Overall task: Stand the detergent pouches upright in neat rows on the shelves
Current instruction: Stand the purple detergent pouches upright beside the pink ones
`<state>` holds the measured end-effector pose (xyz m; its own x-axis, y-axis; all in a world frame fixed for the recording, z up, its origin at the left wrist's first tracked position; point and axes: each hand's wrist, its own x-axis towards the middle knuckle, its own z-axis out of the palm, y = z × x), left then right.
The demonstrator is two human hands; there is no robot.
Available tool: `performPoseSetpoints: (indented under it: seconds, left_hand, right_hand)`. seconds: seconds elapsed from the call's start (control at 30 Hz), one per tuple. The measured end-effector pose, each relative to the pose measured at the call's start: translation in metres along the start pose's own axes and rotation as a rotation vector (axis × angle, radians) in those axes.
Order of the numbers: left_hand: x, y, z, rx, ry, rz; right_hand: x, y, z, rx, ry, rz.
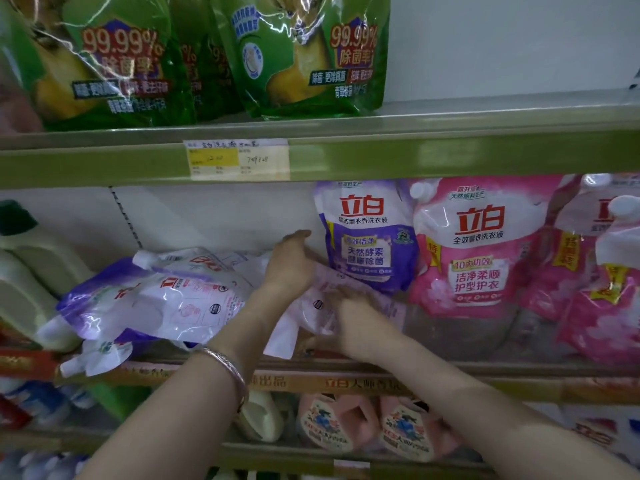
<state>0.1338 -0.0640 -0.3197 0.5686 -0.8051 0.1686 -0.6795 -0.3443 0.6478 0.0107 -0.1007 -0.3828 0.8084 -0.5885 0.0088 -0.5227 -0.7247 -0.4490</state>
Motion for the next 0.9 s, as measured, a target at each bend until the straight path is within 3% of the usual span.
performPoseSetpoints:
  seconds: [0.1, 0.2, 0.27, 0.37, 0.43, 0.5, 0.67, 0.9]
  left_hand:
    - [-0.006, -0.007, -0.014, -0.024, 0.057, -0.027]
    - [-0.013, -0.013, -0.021, -0.079, 0.121, -0.048]
    - [-0.019, -0.017, -0.023, -0.092, 0.192, -0.028]
    - [-0.025, -0.023, -0.025, -0.138, 0.328, 0.029]
    - [-0.027, -0.024, -0.023, -0.207, 0.413, 0.033]
    - [-0.028, -0.023, -0.018, -0.309, 0.446, -0.027]
    - [-0.021, -0.019, 0.008, -0.659, 0.373, -0.237]
    - [-0.014, -0.008, 0.055, -0.696, 0.158, -0.326]
  right_hand:
    - [0.002, -0.017, 0.021, -0.37, 0.112, 0.028]
    - [0.009, -0.029, 0.036, -0.461, 0.16, 0.094]
    - [0.013, -0.03, 0.032, -0.324, 0.166, 0.091]
    - [0.019, -0.013, 0.016, -0.198, 0.393, 0.116]
    - [0.017, -0.002, -0.003, 0.065, 0.518, 0.15]
    - [0.012, 0.006, -0.018, 0.308, 0.482, 0.115]
    - [-0.012, 0.022, -0.036, 0.514, 0.478, 0.005]
    - [-0.039, 0.056, -0.044, 0.47, 0.672, -0.113]
